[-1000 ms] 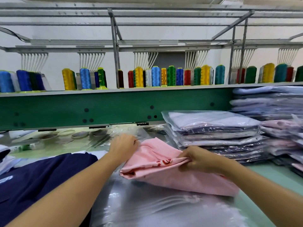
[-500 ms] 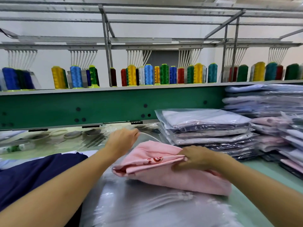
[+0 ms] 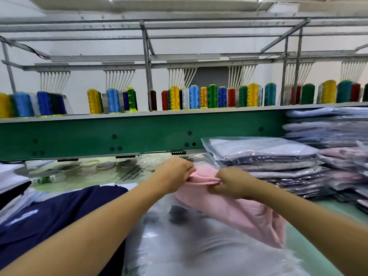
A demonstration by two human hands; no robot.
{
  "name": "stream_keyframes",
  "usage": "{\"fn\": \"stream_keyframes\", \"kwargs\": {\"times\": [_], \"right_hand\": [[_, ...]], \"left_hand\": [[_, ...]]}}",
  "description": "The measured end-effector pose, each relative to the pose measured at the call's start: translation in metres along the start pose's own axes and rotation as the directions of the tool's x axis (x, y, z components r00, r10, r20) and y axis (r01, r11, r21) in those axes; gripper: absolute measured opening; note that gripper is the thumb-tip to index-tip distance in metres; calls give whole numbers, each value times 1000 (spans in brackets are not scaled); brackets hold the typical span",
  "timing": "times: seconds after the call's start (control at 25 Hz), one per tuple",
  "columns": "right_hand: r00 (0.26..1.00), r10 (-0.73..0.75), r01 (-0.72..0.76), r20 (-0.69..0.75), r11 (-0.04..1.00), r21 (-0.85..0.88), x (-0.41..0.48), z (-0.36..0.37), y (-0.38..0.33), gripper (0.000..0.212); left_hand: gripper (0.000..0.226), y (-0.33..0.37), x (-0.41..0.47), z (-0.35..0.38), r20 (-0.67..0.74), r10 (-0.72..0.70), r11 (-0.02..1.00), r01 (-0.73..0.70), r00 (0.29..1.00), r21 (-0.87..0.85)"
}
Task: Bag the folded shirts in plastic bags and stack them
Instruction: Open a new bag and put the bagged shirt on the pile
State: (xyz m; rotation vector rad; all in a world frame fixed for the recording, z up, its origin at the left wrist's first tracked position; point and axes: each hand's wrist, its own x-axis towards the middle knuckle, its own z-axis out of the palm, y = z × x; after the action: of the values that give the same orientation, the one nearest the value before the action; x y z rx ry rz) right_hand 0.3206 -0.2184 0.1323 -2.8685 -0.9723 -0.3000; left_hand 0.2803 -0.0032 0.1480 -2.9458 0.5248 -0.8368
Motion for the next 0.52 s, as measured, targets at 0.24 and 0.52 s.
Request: {"fn": "stream_keyframes", "kwargs": {"times": [0.24, 0.52], "right_hand": [[989, 103, -80, -108, 977, 197, 10, 5, -49, 22], [951, 270, -148, -148, 823, 548, -8, 8, -68, 25]], "left_hand": [[15, 40, 14, -19, -97, 112, 994, -112, 989, 8], [67, -16, -45, -12, -92, -548, 816, 507, 831, -279]]}}
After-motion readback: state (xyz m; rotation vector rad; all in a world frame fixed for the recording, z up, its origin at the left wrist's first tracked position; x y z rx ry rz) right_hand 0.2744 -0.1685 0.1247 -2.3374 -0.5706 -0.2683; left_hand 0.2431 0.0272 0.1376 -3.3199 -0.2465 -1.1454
